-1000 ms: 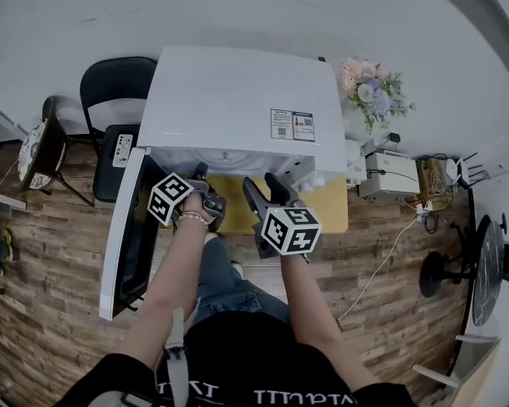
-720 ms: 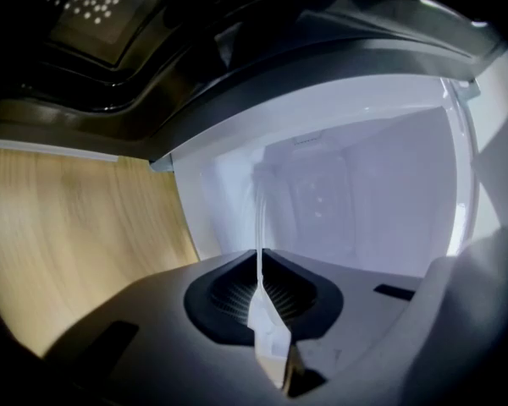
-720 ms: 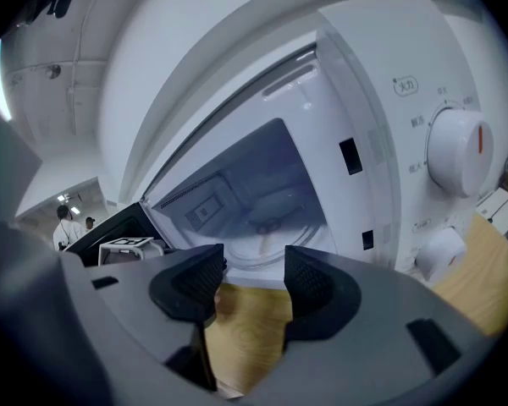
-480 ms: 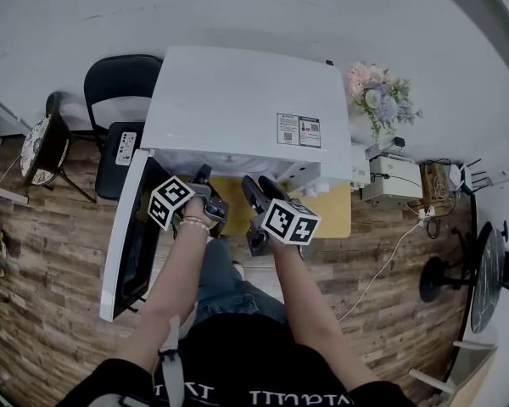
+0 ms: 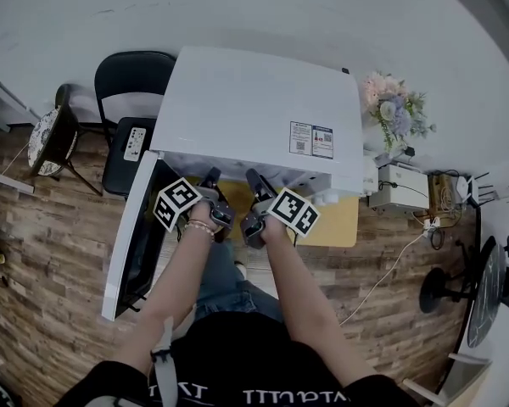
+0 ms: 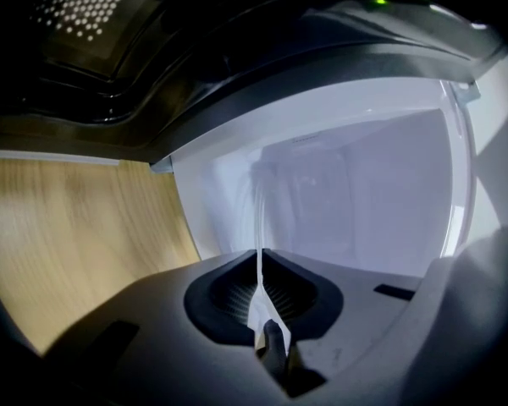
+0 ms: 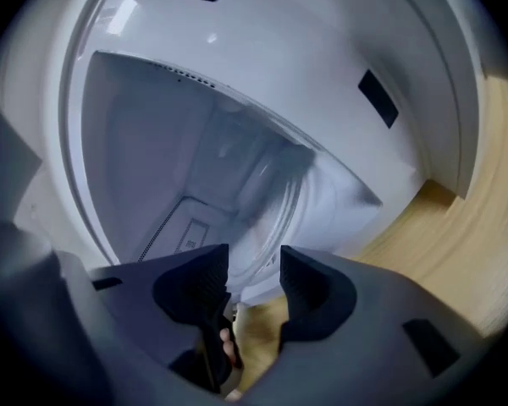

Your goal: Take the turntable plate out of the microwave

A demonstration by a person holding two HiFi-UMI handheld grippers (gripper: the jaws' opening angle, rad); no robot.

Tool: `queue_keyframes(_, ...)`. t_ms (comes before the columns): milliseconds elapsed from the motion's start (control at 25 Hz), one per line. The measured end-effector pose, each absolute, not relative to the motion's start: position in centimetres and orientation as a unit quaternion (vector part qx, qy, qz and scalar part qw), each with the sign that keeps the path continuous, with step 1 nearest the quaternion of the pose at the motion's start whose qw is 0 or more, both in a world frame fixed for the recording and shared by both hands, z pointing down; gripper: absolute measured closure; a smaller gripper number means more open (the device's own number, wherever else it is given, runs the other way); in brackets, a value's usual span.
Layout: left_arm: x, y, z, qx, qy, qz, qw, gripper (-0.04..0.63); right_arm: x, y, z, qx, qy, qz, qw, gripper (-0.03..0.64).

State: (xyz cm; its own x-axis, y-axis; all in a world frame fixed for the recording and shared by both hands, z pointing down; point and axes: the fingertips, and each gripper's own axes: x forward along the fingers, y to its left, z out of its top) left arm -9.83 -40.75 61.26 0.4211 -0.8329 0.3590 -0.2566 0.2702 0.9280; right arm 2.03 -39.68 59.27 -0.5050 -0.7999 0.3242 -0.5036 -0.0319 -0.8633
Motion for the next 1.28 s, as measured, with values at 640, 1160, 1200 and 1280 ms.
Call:
queue_keyframes(640,-9.6,-40.5,60.7,0.578,-0.475,-0.22,0.626,0.568,2.3,-41.3,60.8,-0.445,0.582,-0.62,0.281,0.571)
queue_keyframes(1160,-9.2,-41.0,60.2,0.602,-0.449,-0.249,0.612,0.483,2.6,-40.1,60.5,-0.416,0.578,-0.628,0.314,0.575)
queue_keyframes(1200,-9.3,-41.0,60.4,0.601,-0.449,-0.252,0.611,0.483,2.4,-39.8,60.5,-0.414,0.578,-0.63,0.313,0.575)
queue_keyframes(1280,-9.4,-41.3,60.5,0.601,-0.449,-0.26,0.608,0.483,2.2,-39.5,60.3,-0.408,0.575,-0.632,0.322,0.575)
